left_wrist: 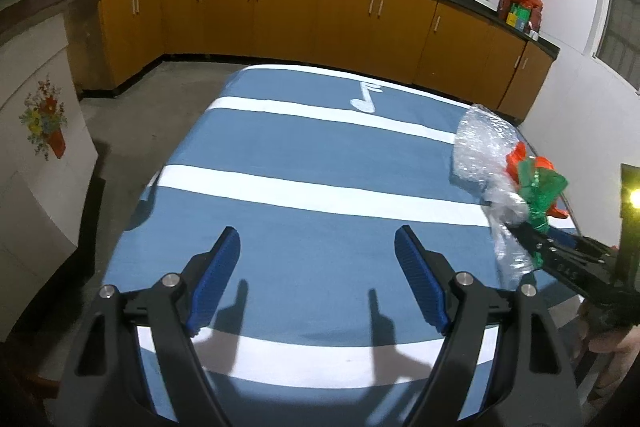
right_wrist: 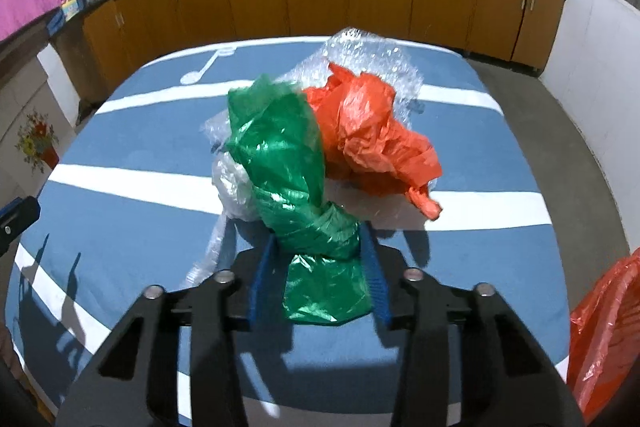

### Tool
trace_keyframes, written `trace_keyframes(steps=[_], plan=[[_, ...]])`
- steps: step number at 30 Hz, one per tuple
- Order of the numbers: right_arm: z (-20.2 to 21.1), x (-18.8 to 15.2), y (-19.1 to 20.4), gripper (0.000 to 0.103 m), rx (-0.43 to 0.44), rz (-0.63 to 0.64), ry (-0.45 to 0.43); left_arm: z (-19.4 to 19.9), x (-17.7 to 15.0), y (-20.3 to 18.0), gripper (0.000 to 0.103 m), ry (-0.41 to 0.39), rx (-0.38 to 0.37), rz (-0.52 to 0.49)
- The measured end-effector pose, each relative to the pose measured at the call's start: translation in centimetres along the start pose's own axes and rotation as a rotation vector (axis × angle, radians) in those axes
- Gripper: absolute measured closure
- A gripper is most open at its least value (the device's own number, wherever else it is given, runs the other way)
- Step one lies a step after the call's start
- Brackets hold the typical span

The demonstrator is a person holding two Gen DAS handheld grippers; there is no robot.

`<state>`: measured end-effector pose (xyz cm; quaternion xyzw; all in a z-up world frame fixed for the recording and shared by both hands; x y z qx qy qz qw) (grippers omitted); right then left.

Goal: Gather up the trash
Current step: 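Grasp the green bag with the right tool while the left tool grasps clear plastic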

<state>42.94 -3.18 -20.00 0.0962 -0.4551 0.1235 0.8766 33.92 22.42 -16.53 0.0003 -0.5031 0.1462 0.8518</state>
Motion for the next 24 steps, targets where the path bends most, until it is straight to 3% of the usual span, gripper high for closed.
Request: trace_keyframes(steps=[9,17,24], plan=[[3.8,-1.4,-1.3,0.067,0.038,-0.021,-0.029,-0.9,0.1,-6.5,0.034,0.016,-0.123,-0.008],[8.3,-1.9,-6.5,0.067,-0.063,-0.076,-0.097,-3.1,-1.1,-16.1,0.046,0.081,-0.286,-0.042],[8.9,-2.3,-9.5,0.067,-0.096,-0.127,-0.094,-5.9,-2.2,-20.0,0.054,0.138,-0.297,-0.047]])
Point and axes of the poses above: each gripper's, at about its wrist camera, not at the fingertips, and z roughly against the way its jaws point, y to its left, x to its top, the point moved 10 cm from there along -z, roughly the way its jaws point, and after that the axes turned 15 degrees about -y, right-handed, at the moved point
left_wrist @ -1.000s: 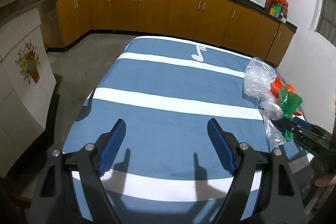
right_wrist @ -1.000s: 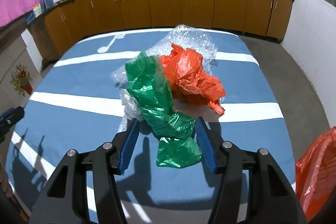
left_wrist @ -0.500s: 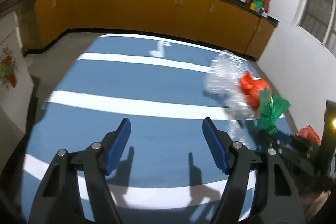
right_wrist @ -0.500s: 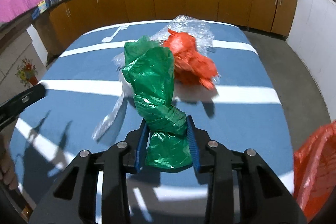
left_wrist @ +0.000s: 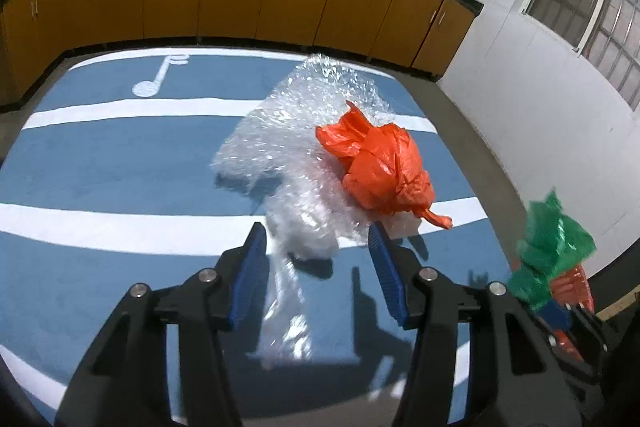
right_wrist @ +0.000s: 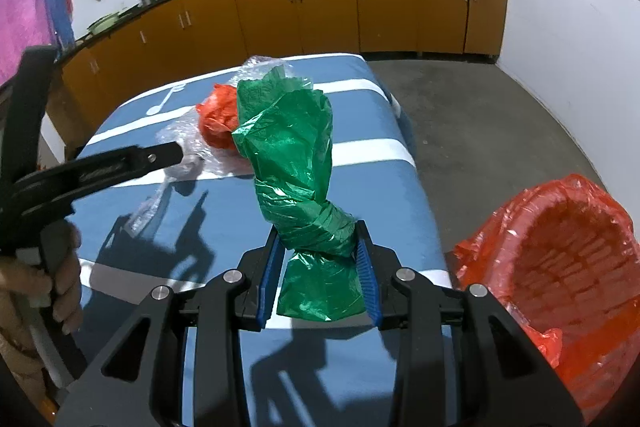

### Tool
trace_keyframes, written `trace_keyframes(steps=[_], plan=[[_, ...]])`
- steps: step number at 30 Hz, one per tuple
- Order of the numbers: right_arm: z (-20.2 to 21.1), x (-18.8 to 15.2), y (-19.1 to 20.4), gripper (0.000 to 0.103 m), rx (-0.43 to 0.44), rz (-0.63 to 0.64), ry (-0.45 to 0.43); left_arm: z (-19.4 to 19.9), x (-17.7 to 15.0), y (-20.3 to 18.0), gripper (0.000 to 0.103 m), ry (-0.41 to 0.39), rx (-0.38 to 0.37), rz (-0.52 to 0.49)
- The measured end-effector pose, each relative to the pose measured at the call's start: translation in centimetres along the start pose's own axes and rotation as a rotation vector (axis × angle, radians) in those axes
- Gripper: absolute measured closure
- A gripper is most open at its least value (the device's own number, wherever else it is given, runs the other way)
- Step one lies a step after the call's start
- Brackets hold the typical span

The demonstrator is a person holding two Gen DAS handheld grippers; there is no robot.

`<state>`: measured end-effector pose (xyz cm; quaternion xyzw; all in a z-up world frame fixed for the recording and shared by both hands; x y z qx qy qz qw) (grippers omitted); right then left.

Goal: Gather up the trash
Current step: 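Grasp the green bag with the right tool while the left tool grasps clear plastic, then carry the green bag and clear plastic over the basket and open both tools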

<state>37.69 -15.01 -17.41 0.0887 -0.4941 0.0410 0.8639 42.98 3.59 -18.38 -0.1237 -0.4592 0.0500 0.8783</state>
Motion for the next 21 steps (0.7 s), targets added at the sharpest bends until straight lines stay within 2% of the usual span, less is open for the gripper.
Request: trace_keyframes(steps=[2,4,7,11,21], plan=[[0.0,-0.2,-0.4,0.067,-0.003,-0.007,0.003,-1.0,-0.3,-0.1,0.062,0.026,0.018,-0.010],[0.0,-0.3,-0.7,0.067,-0.004,-0.017,0.004,-1.7,-0.7,0.1,0.074,0.047,0.031,-0.011],[0.3,-0.3,-0.9,0.067,-0.006,-0.024,-0.001,-1.8,-0.9,0.5,0.083,0.045,0.032,-0.001],[1.2,-0.2,-1.3,0.067,-0.007,-0.035,-0.012,-0.6,-1.0,0.9,0.085,0.025,0.030,-0.006],[4.3,0.8,-1.9,0.067,-0.008,-0.057,-0.060,5.5,-2.5,2.7,0.086,-0.005,0.055,-0.032]])
Point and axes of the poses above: each gripper's, at about its wrist camera, not at the fingertips, and z roughly against the way its jaws point, y to its left, x to its top, the point moved 10 cm from there along -z, roughly the way its jaws point, and after that the axes turned 15 degrees about -y, right-handed, at the moved point
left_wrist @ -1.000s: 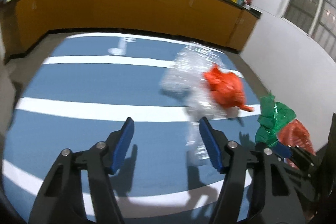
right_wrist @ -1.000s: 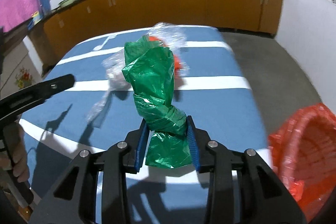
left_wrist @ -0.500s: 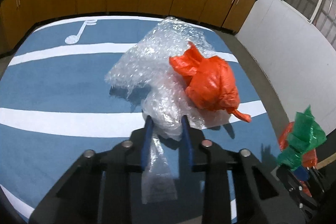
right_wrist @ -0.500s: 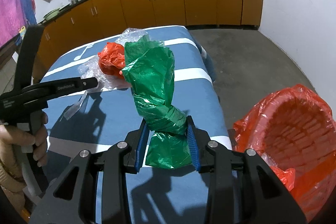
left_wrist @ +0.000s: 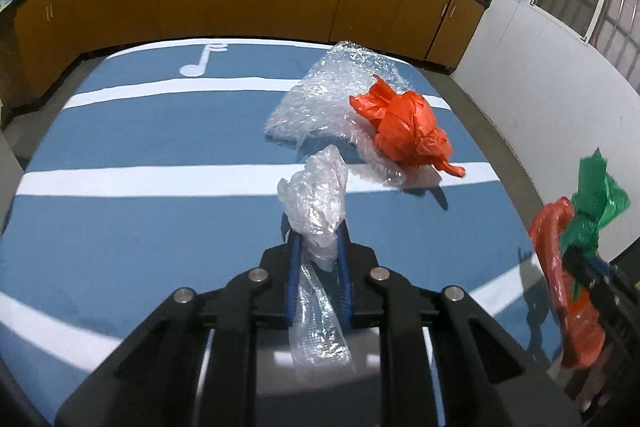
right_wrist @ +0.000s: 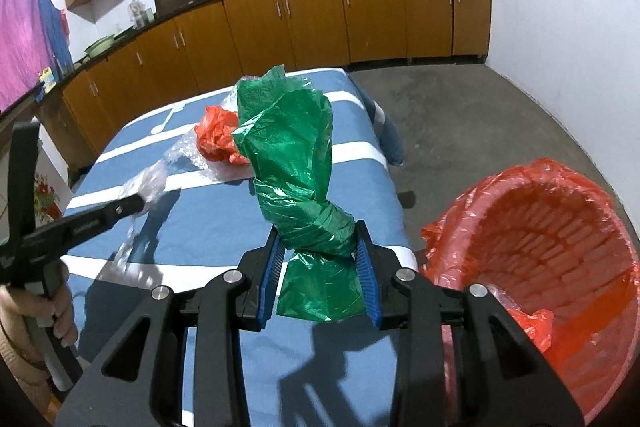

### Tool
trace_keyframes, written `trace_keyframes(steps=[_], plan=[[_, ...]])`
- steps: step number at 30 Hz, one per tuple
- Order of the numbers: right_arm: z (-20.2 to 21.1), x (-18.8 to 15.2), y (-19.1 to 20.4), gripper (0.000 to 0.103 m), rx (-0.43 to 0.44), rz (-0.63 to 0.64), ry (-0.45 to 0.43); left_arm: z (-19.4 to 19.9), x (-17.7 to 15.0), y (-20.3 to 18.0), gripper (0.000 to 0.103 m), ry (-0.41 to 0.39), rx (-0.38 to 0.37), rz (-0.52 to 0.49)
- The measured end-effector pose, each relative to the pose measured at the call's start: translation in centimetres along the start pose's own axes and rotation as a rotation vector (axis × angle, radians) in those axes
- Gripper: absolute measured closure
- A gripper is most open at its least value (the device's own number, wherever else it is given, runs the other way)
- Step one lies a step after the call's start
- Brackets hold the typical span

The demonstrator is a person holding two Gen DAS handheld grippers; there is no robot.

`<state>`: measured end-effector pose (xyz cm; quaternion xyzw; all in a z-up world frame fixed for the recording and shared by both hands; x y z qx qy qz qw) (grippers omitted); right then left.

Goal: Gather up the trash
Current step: 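Carry the green bag and clear plastic over the basket and open both tools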

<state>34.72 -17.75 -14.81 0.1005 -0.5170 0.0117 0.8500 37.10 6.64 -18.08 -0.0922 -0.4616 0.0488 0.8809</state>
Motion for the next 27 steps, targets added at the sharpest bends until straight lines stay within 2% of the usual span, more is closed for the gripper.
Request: trace_keyframes(steps=[5,11,18,27], plan=[[2.2,1.4,-0.8,0.067,-0.016,-0.006,-0.043,3.1,0.8,-0.7,0.085,-0.048,-0.007,-0.025],[5.4,2.9,-2.4,0.067,-0.059,-0.002,-0.099,6.1,2.0,-3.4,0.085,-0.106,-0.051,-0.073],[8.8,3.7,-5.1,0.067,-0.128,-0.016,-0.148,9.4,3.0,-7.9,0.085,-0.157,-0.131,-0.123],[12.2,4.0,-8.0,0.067,-0.182,-0.071,-0.188,12.0,3.2,-13.0,0.085,-0.182,-0.236,-0.154]])
Point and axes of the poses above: each gripper's, at about its wrist camera, not at the fingertips, and z roughly against the way its jaws point, y to its left, x to its top, the point moved 10 cm from there along -z, roughly the way its jaws point, and after that the axes turned 15 degrees about -y, right-handed, at the moved point
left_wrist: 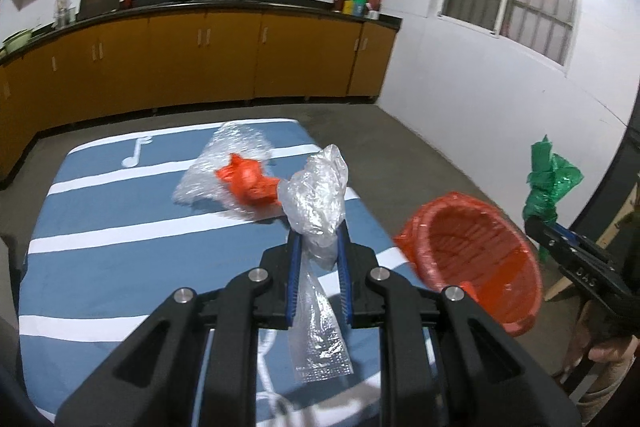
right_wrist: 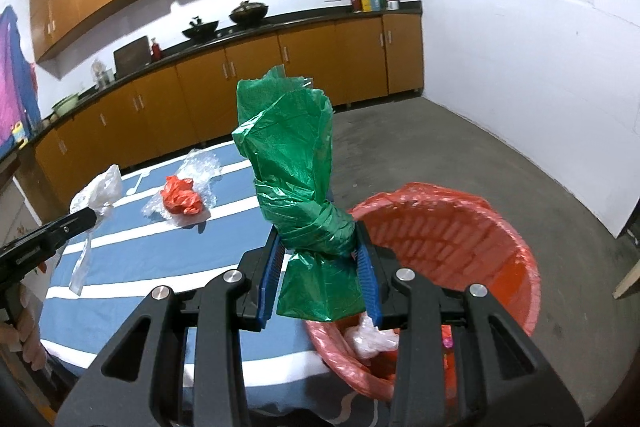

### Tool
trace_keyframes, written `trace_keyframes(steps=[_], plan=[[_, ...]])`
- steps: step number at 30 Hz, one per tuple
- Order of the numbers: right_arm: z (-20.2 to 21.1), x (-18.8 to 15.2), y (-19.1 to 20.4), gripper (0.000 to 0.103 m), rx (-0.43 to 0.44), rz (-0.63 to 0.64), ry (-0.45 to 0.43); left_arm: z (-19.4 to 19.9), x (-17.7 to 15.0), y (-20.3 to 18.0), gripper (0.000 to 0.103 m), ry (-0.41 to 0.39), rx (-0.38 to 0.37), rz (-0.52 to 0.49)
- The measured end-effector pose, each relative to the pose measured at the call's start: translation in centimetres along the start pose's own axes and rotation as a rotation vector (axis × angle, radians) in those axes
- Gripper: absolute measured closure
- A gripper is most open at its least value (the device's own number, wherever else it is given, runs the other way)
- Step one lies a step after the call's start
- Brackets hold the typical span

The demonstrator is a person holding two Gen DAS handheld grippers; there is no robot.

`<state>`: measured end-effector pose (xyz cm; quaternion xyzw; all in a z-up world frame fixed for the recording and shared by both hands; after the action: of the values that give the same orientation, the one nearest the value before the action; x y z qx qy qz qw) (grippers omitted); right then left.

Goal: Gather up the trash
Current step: 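Carry the green bag and clear plastic over the basket and open both tools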

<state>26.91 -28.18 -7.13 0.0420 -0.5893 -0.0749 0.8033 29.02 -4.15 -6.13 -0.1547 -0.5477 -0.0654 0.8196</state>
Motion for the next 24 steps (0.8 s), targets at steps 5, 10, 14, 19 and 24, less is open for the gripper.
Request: trace_keyframes(steps=[5,10,14,19,24], plan=[[1.0,0.3,-1.6,0.067,-0.026,-0.022,-0.014,0.3,0.4,-2.7,0.085,-0.011,-0.048,-0.008],[1.4,0.3,-2.7,0.067,-0.049,-0.037,-0.023,0.4,0.5,-5.4,0.085,-0.016,-0.102,-0.022],[1.6,0.4,-3.6,0.067,-0.067,-0.050,-0.030,0.3,0.3,-7.6,0.085,-0.013,-0.146,-0.032],[1.9,0.4,-4.9,0.067,-0.088,-0.072,-0.034,-0.1,-0.2,-9.5,0.085,0.000,-0.191,-0.037],[1.8,0.0,-6.0,0.067,-0.095,-0.097,-0.025,-0.8,-0.8,-11.4,0.085,0.016,-0.230,-0.035]])
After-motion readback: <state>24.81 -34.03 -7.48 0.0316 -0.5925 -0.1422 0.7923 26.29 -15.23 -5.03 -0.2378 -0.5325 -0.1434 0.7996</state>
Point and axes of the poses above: each gripper's, at about its wrist camera, not at the fingertips, and z roughly against the way its jaws point, y to its left, x to its top, the point moved 10 cm from there along -z, roughly the way its jaws point, and after that the axes turned 15 degrees about -y, right-handed, at the moved point
